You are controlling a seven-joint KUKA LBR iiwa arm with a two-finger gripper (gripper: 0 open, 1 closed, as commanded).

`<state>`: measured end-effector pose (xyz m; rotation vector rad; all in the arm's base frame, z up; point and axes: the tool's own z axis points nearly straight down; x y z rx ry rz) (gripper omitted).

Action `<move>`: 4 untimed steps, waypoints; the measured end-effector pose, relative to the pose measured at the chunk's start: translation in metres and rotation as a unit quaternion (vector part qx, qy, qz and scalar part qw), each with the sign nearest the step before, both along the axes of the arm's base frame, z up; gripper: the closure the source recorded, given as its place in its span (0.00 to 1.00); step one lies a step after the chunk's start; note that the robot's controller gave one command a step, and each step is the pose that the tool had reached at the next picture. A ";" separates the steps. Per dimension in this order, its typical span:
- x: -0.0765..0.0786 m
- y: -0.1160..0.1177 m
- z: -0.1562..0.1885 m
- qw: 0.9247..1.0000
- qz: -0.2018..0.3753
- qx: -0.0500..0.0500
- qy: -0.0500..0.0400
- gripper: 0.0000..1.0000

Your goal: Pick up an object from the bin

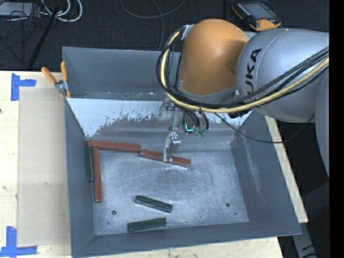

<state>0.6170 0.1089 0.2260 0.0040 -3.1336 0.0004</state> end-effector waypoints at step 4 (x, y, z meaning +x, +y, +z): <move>0.006 -0.025 -0.149 1.000 -0.006 0.003 -0.014 1.00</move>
Offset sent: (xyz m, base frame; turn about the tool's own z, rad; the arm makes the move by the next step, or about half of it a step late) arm -0.0071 0.0025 -0.1535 -0.1363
